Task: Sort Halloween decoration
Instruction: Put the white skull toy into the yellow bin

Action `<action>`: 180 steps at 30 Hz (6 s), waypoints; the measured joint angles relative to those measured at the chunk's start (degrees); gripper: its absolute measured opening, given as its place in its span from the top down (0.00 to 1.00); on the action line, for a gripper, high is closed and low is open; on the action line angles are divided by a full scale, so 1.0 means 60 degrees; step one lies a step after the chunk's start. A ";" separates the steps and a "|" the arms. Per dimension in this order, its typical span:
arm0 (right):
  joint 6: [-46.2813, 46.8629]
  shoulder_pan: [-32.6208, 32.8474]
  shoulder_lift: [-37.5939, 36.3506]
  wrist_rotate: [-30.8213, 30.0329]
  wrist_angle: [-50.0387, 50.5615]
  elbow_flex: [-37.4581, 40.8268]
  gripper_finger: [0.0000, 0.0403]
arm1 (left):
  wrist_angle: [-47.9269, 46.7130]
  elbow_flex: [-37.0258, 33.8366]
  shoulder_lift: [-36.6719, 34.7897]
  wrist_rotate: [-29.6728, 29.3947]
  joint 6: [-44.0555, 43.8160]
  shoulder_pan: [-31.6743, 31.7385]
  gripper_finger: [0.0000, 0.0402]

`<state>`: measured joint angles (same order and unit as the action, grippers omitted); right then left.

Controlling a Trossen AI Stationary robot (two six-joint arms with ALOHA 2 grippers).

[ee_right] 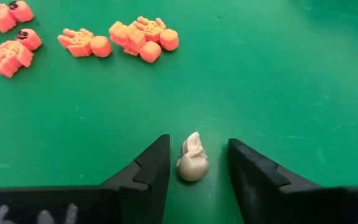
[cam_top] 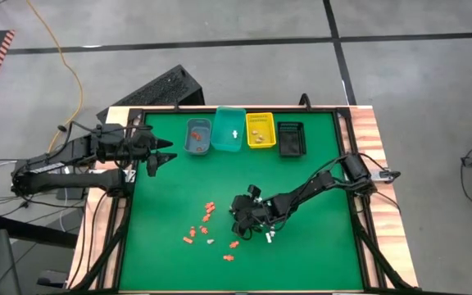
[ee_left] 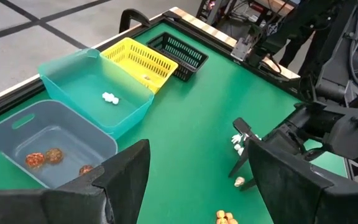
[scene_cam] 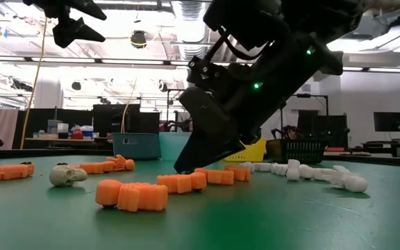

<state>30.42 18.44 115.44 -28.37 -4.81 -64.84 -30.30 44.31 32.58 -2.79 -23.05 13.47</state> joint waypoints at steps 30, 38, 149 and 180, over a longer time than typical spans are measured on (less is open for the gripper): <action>0.0150 -0.0430 -0.0376 0.0887 0.0469 -0.0461 0.93 | 0.0000 0.0004 -0.0004 0.0155 0.0049 0.0000 0.35; -0.1019 -0.1463 -0.1309 0.1041 0.0553 -0.0512 0.93 | 0.0000 0.0004 -0.0004 0.0153 0.0057 0.0000 0.35; -0.6329 -0.0245 0.1916 0.5773 0.0042 -0.3927 0.65 | 0.0000 -0.0131 0.0069 -0.0095 0.0841 -0.0007 0.35; -0.6057 -0.0251 0.2106 0.5710 -0.1359 -0.2887 0.65 | -0.0033 -0.0131 0.0072 -0.0186 0.0980 -0.0007 0.35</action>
<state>-5.92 16.93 128.07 5.89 -12.96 -82.16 -30.50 43.53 33.01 -3.90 -17.17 13.43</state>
